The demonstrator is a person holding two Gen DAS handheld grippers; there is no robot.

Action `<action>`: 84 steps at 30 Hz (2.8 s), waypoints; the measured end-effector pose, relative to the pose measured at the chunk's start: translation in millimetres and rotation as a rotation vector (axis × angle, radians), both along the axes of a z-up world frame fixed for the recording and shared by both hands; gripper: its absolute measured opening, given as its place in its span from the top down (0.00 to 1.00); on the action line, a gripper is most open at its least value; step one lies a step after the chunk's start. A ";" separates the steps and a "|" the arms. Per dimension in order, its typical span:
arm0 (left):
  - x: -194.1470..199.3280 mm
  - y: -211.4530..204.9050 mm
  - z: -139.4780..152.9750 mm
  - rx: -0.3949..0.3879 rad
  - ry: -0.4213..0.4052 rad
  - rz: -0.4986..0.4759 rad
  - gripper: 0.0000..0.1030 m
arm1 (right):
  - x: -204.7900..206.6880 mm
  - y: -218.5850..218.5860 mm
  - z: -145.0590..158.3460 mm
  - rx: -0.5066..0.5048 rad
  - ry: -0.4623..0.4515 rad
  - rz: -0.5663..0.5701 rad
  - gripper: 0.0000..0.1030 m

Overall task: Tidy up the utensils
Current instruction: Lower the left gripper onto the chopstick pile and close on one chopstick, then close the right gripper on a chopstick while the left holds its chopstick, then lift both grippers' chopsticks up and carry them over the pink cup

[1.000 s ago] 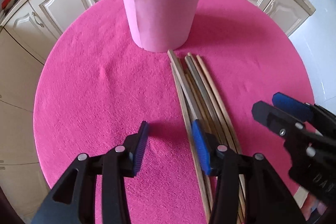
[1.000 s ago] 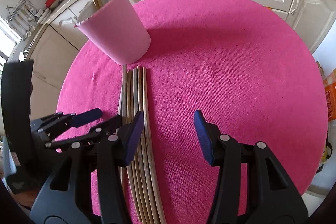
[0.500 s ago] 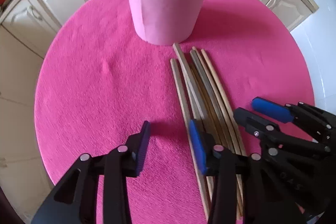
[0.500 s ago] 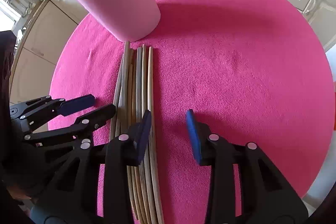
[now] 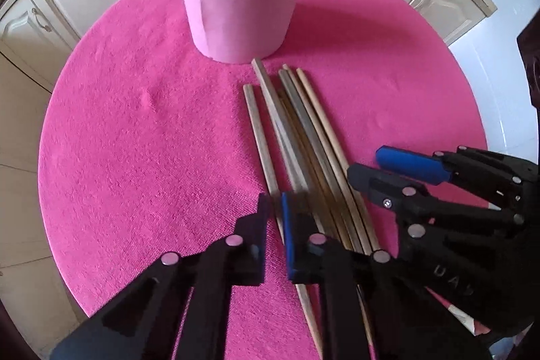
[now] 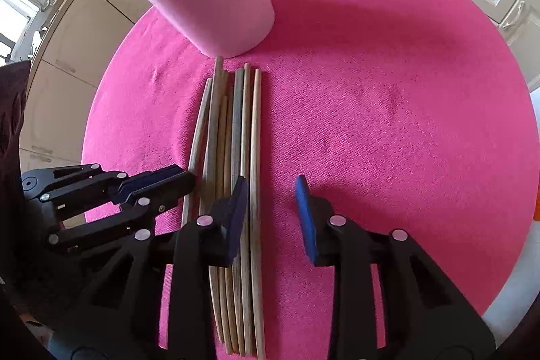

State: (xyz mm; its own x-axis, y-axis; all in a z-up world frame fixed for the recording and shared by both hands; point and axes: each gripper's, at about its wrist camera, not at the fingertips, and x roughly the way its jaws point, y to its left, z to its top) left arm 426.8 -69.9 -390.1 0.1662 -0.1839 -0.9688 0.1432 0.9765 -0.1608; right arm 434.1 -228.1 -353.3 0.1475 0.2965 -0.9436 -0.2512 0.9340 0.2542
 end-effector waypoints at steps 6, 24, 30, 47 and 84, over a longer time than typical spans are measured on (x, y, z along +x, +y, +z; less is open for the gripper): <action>-0.4 8.2 -3.7 -0.027 0.044 0.041 0.87 | 2.9 -5.6 -1.5 0.003 0.022 -0.013 0.71; 0.0 38.4 5.4 -0.028 -0.007 0.156 0.95 | -2.8 2.3 -5.1 -0.043 0.036 0.038 0.72; -8.5 55.9 12.2 -0.050 -0.013 0.179 0.95 | -3.8 9.3 -6.5 -0.041 0.055 0.018 0.73; -0.8 56.1 4.1 -0.058 0.010 0.168 0.95 | 12.7 5.4 -5.9 -0.060 0.088 -0.016 0.73; 0.8 42.9 20.0 -0.086 -0.111 0.172 0.95 | 6.2 -2.1 21.7 0.056 -0.043 -0.076 0.95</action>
State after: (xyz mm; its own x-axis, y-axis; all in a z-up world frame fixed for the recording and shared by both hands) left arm 427.6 -27.0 -370.1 0.3073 -0.2245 -0.9248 -0.0029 0.9716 -0.2368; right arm 440.3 -230.2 -331.6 0.2118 0.3355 -0.9179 -0.1924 0.9352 0.2974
